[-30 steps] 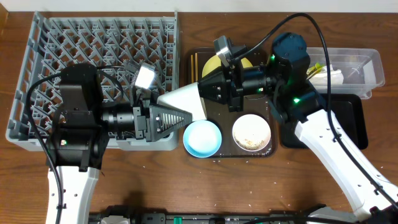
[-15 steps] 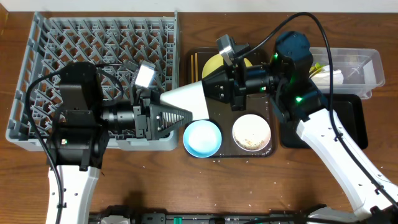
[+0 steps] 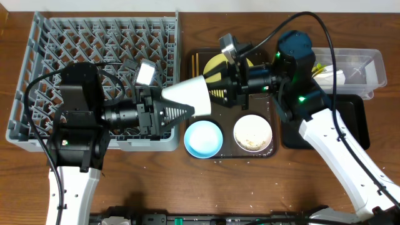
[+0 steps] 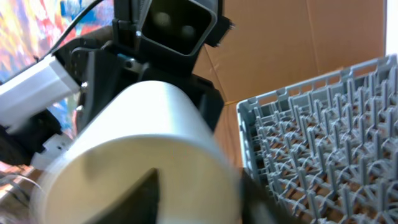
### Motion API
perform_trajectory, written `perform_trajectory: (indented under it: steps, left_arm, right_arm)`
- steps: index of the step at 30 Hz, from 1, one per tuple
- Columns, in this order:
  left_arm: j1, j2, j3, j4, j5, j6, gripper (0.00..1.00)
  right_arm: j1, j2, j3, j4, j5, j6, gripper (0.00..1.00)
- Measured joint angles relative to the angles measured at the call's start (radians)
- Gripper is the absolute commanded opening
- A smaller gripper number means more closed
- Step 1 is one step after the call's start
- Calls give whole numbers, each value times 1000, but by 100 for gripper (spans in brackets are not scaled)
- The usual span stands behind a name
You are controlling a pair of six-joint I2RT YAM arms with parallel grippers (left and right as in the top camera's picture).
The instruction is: Sort waste into correct bins and load items into the dishwasher
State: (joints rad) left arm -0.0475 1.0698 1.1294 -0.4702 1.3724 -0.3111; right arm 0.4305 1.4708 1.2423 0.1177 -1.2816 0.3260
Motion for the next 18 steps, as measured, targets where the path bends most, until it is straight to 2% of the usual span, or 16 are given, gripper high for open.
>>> perform_trajectory:
  steps: [2, 4, 5, 9, 13, 18]
  left_arm:
    - [0, 0, 0, -14, -53, -2, 55]
    - [4, 0, 0, -50, -100, 2, 54]
    - [10, 0, 1, -86, -132, 6, 55]
    - [63, -2, 3, -225, -292, 21, 54]
    - [135, -6, 3, -371, -532, 27, 55]
    - [194, -8, 4, -489, -888, 6, 55]
  right_arm:
    - [-16, 0, 0, -2, -4, 6, 67]
    - [-48, 0, 0, -2, -1, 6, 72]
    - [-72, 0, 0, -3, 2, 14, 80]
    - [-161, 0, 0, -5, 1, 87, 99]
    - [-204, 0, 0, -76, 14, 143, 99]
    - [-196, 0, 2, -332, 143, 158, 99]
